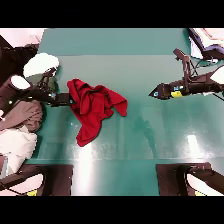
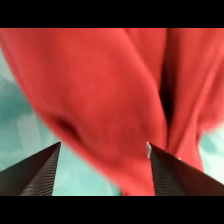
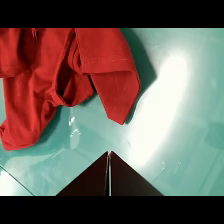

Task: Fold the shirts.

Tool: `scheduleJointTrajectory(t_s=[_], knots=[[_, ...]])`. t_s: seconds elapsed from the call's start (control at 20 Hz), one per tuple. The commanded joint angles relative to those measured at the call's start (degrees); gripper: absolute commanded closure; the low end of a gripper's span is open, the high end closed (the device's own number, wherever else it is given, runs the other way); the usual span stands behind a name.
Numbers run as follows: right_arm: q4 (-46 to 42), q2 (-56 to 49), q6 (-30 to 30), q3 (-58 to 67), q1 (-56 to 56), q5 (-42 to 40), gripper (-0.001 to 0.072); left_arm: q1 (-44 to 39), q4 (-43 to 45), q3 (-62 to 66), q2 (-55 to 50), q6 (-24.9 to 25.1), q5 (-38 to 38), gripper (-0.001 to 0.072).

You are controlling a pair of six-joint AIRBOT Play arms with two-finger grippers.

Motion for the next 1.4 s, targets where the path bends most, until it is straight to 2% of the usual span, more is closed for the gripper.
scheduleJointTrajectory(t_s=[0.0, 0.25, 0.3, 0.35, 0.4, 0.6, 0.8, 0.85, 0.9, 0.95, 1.1, 1.35], knots=[[0.07, -0.02, 0.02, 0.00, 0.02, -0.15, 0.0694, -2.36, -3.67, -1.62, -1.60, -0.28, 12.31, 0.0063], [0.02, -0.07, 0.02, 0.00, 0.02, -0.48, 0.0694, -2.75, -5.51, -1.49, -6.05, -0.35, 11.87, 0.0068], [0.02, -0.07, 0.02, 0.00, 0.02, -0.70, 0.0694, -2.75, -5.57, -1.38, -6.64, -0.57, 12.00, 0.0282], [0.00, -0.07, 0.02, 0.00, 0.02, -0.83, 0.0694, -2.73, -5.57, -1.20, -6.64, -0.33, 12.00, 0.0583], [0.02, -0.07, 0.02, 0.00, 0.02, -1.05, 0.0694, -2.62, -5.40, -0.46, -6.51, 0.37, 11.67, 0.0672], [-0.09, -0.39, 0.02, 0.00, -0.02, -3.13, 0.0694, 0.17, -1.36, 9.55, -4.22, 0.42, 1.55, 0.0679], [0.20, -5.49, 0.02, 0.00, 0.07, -3.17, 0.0693, 4.48, 7.72, 20.70, 2.67, 0.44, -5.97, 0.0679], [0.72, -7.63, 0.02, 0.02, 0.42, -3.28, 0.0651, 5.16, 8.94, 22.32, 4.07, 0.44, -7.02, 0.0679], [1.75, -9.94, 0.02, 0.00, 0.79, -3.93, 0.0389, 5.49, 9.31, 23.32, 5.27, 0.44, -7.78, 0.0679], [3.39, -12.70, 0.02, 0.02, 1.18, -5.09, 0.0167, 5.46, 9.49, 23.45, 6.05, 0.44, -8.09, 0.0679], [7.02, -20.13, -1.44, 0.07, 2.67, -11.26, 0.0165, 5.46, 9.55, 23.45, 6.08, 0.39, -10.40, 0.0678], [18.14, -28.65, -8.59, 0.13, 6.84, -19.50, 0.0166, 5.46, 9.49, 23.45, 6.08, 0.33, -11.04, 0.0678]])
